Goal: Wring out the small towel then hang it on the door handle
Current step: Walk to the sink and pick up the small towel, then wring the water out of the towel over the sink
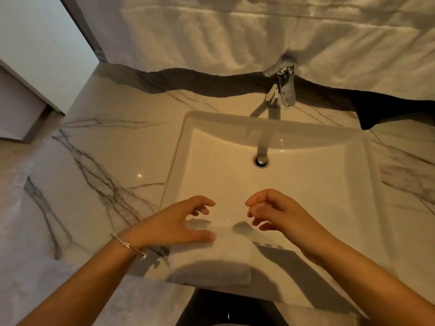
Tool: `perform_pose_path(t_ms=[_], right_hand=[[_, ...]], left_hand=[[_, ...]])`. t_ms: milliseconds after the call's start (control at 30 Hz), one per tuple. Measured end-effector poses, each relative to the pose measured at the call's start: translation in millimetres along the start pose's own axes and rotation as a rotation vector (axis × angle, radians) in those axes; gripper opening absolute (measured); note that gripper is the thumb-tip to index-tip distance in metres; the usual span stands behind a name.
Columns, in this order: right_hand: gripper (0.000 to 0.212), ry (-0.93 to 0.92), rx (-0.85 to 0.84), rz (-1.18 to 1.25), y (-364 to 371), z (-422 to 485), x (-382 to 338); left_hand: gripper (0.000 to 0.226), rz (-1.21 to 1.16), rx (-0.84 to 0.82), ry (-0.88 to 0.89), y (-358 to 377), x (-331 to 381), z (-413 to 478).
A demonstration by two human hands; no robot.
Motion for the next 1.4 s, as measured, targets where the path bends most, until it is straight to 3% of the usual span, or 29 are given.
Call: perform_pose_path(t_ms=[33, 100, 200, 300, 467, 500, 667, 800, 833, 967, 1033, 1133, 1233, 1333, 1400], right_hand=[[0.012, -0.018, -0.01, -0.223, 2, 5, 7], [0.038, -0.004, -0.123, -0.598, 7, 12, 24], [0.08, 0.03, -0.31, -0.975, 20, 21, 45], [0.079, -0.015, -0.314, -1.101, 31, 26, 58], [0.029, -0.111, -0.159, -0.9, 21, 31, 44], [0.027, -0.127, -0.153, -0.828, 17, 32, 37], [0.037, -0.223, -0.092, -0.444, -15, 38, -9], [0.03, -0.217, -0.158, -0.321, -40, 37, -44], [0.037, -0.183, -0.188, -0.245, -45, 37, -48], [0.068, 0.093, -0.489, 0.537, -57, 39, -50], [0.085, 0.147, -0.576, 0.664, -60, 42, -50], [0.094, 0.158, -0.666, 0.545, -61, 46, -51], [0.087, 0.199, -0.75, 0.294, -55, 47, -53], [0.048, 0.209, -0.586, -0.106, -43, 49, -54], [0.04, 0.196, -0.415, -0.402, -36, 52, -55]], left_hand=[[0.085, 0.255, -0.102, -0.06, 7, -8, 4], [0.112, 0.589, -0.254, -0.125, 25, -19, 10], [0.101, 0.701, -0.241, -0.061, 44, -27, 19], [0.078, 0.726, -0.164, -0.02, 44, -29, 18], [0.05, 0.764, -0.012, 0.012, 28, -14, 20], [0.046, 0.744, 0.029, 0.03, 21, -7, 21], [0.042, 0.639, 0.14, 0.117, -26, 38, 33], [0.049, 0.693, 0.27, 0.223, -56, 80, 38], [0.049, 0.7, 0.31, 0.268, -59, 87, 38], [0.042, 0.706, 0.475, 0.483, -63, 107, 40], [0.038, 0.741, 0.53, 0.592, -62, 112, 42], [0.045, 0.82, 0.523, 0.705, -61, 113, 45], [0.048, 0.879, 0.475, 0.677, -61, 109, 51], [0.044, 0.968, 0.338, 0.514, -66, 99, 63], [0.037, 0.97, 0.136, 0.396, -68, 92, 71]])
Point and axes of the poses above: each hand's wrist, its own z-axis towards the middle knuckle, its own y-axis out of the palm, x = y × z, the point moved 1 cm from there along z, towards the middle knuckle, and after that the axes turned 3 degrees about -x, right-handed, at the moved point
